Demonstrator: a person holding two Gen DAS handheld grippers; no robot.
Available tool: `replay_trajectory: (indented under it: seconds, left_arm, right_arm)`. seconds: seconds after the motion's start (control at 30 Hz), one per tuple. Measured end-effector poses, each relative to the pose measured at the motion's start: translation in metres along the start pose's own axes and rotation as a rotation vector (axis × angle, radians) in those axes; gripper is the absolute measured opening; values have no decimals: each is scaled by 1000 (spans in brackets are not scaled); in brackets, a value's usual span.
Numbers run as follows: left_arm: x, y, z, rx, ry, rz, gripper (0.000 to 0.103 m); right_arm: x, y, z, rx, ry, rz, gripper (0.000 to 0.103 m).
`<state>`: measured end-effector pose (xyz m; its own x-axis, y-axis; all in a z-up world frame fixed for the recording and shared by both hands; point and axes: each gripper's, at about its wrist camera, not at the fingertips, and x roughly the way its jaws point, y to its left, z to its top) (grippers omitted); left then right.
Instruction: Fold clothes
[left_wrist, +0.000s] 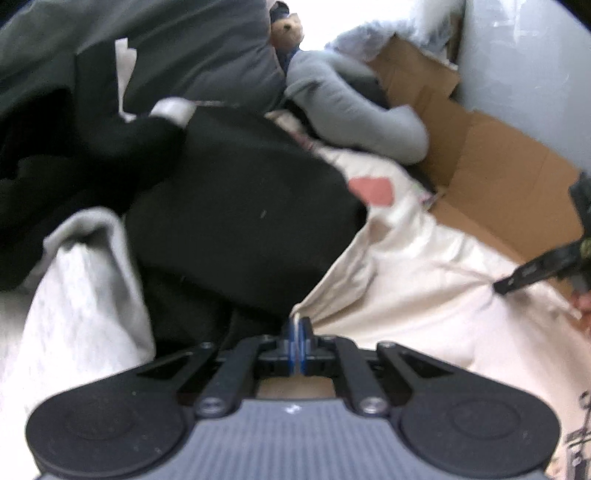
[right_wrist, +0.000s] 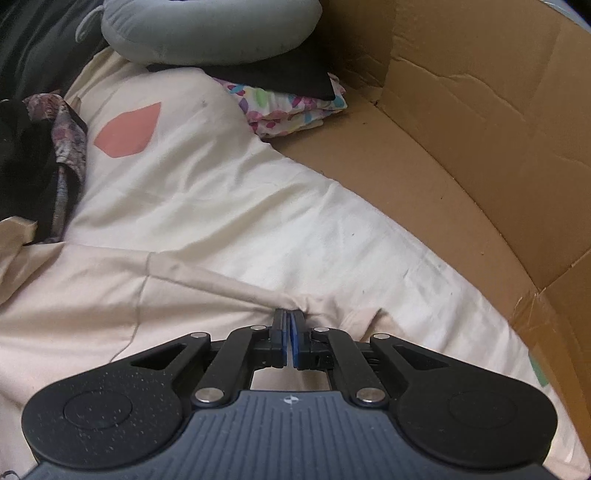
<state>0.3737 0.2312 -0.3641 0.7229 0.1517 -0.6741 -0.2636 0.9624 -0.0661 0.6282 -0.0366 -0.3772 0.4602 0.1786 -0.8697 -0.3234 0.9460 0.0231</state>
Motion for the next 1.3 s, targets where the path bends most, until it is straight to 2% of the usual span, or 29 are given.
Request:
replay_trajectory:
  seconds: [0.2,0.3,0.33,0.37,0.43,0.6,0.77,1.07,1.2,1.3]
  left_arm:
    - [7,3,-8,-9,77,45,7]
    - [-9,4,-3,25,62,13,11]
    - [-13,4,0,36,59,4,17]
    - [-17,4,4,47,58,-9,20]
    - [-21,4,14,57,57,-40,30]
    - [-28,-8,45,91,36,-137,47]
    - [-9,-49,77,186,31,-250,49]
    - [61,-126,76,358,110,-359,48]
    - [76,-158,82,432,126,-415,44]
    - [81,-184,88,495,122,-475,33]
  right_arm:
    - [12,-6,14,25,-1,-2,7]
    - [8,-14,23,75,1,32,10]
    - [3,-18,25,95,-6,45,17]
    - [-4,-22,27,119,-20,61,28]
    - [-19,-31,31,148,-43,101,40]
    - [-57,-54,35,139,-69,108,41]
    - [-96,-88,28,135,-89,78,41]
    - [-151,-153,-29,164,-81,-36,41]
    - [-168,-176,-62,194,-65,-83,41]
    - [-178,-189,-87,224,-54,-115,40]
